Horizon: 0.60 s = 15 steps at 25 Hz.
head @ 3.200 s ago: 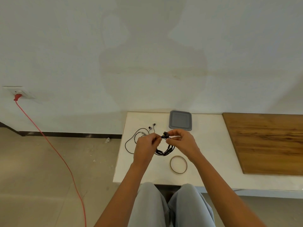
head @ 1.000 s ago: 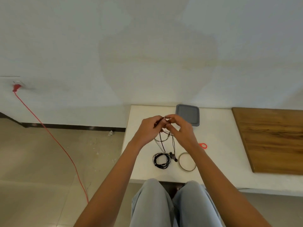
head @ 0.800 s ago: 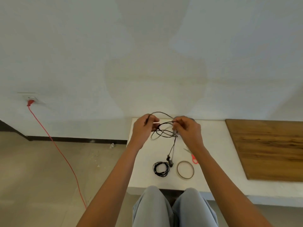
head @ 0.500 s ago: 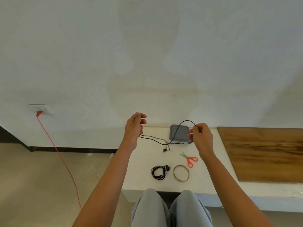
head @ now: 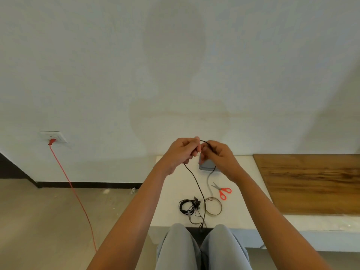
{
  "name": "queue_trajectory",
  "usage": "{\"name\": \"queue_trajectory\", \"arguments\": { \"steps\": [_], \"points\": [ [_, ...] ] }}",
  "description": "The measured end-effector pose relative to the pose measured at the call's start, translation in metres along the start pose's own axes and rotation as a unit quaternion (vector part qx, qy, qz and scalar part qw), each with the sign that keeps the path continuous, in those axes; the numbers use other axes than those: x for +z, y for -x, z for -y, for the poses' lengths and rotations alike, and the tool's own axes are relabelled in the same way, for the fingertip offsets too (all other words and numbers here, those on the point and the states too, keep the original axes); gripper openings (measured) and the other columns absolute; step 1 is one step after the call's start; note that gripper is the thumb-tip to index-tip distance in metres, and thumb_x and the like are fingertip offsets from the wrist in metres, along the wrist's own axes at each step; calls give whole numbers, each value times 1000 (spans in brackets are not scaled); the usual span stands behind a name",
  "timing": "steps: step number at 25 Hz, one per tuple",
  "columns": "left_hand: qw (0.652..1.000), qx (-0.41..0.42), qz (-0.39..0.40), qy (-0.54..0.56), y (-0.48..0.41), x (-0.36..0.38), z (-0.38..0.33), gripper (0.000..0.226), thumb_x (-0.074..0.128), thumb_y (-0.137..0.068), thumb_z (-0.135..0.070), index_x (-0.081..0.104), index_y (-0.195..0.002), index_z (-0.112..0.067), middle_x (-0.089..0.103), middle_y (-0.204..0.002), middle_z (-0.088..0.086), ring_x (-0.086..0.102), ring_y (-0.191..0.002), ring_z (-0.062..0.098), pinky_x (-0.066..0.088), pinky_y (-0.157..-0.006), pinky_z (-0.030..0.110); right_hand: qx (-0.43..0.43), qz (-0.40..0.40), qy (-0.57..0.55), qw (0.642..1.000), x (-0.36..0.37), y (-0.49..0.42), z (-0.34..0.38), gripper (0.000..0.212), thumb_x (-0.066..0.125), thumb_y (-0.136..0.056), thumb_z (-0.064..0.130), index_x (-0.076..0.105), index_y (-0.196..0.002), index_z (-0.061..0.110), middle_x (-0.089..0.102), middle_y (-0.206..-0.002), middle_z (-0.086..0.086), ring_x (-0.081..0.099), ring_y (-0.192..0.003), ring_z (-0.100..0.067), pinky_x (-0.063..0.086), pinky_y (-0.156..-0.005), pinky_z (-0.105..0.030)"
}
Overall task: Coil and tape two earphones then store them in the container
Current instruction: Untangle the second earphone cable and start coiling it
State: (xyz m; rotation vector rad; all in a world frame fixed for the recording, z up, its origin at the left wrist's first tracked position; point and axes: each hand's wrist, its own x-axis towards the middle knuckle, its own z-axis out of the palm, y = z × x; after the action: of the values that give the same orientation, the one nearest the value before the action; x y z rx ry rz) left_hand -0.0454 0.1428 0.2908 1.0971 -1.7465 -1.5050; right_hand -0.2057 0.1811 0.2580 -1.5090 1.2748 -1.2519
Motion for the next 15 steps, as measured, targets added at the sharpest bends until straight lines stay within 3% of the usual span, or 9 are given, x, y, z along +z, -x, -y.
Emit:
{"name": "queue_trajectory", "arguments": {
  "steps": [3, 6, 9, 11, 13, 15],
  "points": [
    [999, -34, -4, -24, 4, -16, 1, 45, 44, -97, -48, 60, -68, -16, 47, -55, -7, 36, -46, 7, 33, -49, 16, 37, -110, -49, 992, -12, -4, 9, 25, 38, -98, 1, 61, -92, 9, 58, -72, -6, 56, -53, -15, 52, -60, -31],
    [994, -98, 47, -28, 11, -21, 8, 43, 44, -99, -43, 64, -72, -14, 55, -59, -4, 47, -52, 9, 42, -53, 19, 92, -155, -94, 979, -19, -10, 14, 28, 32, -102, 14, 58, -90, 18, 60, -84, -2, 56, -78, -17, 49, -75, -31],
    [986, -129, 105, -12, 15, -15, 15, 28, 50, -99, -28, 66, -94, -5, 69, -83, 9, 70, -75, 20, 58, -67, 31, 68, -111, 24, 991, -18, -11, 19, 32, 23, -104, 34, 53, -102, 24, 54, -113, 6, 49, -108, -15, 35, -94, -32],
    [995, -71, 52, -51, 12, -9, 19, 17, 62, -92, -21, 61, -101, -7, 67, -98, 11, 71, -90, 25, 60, -77, 36, 42, -61, 10, 997, -17, -10, 23, 39, 20, -103, 39, 52, -114, 20, 49, -111, 10, 46, -103, -11, 35, -93, -30],
    [993, 12, -45, -109, 10, -4, 15, 28, 71, -85, -29, 56, -105, -15, 62, -110, 2, 67, -97, 18, 55, -77, 26, 32, -29, -60, 997, -18, -11, 27, 39, 23, -103, 40, 54, -115, 19, 48, -103, 4, 45, -88, -11, 41, -86, -26],
    [988, 75, -82, -110, 8, 2, 7, 42, 69, -85, -34, 49, -118, -20, 54, -122, -6, 58, -108, 11, 48, -83, 20, 19, -10, -78, 997, -18, -13, 30, 37, 28, -103, 36, 57, -111, 15, 51, -101, 1, 48, -90, -13, 46, -85, -24]
  ]
}}
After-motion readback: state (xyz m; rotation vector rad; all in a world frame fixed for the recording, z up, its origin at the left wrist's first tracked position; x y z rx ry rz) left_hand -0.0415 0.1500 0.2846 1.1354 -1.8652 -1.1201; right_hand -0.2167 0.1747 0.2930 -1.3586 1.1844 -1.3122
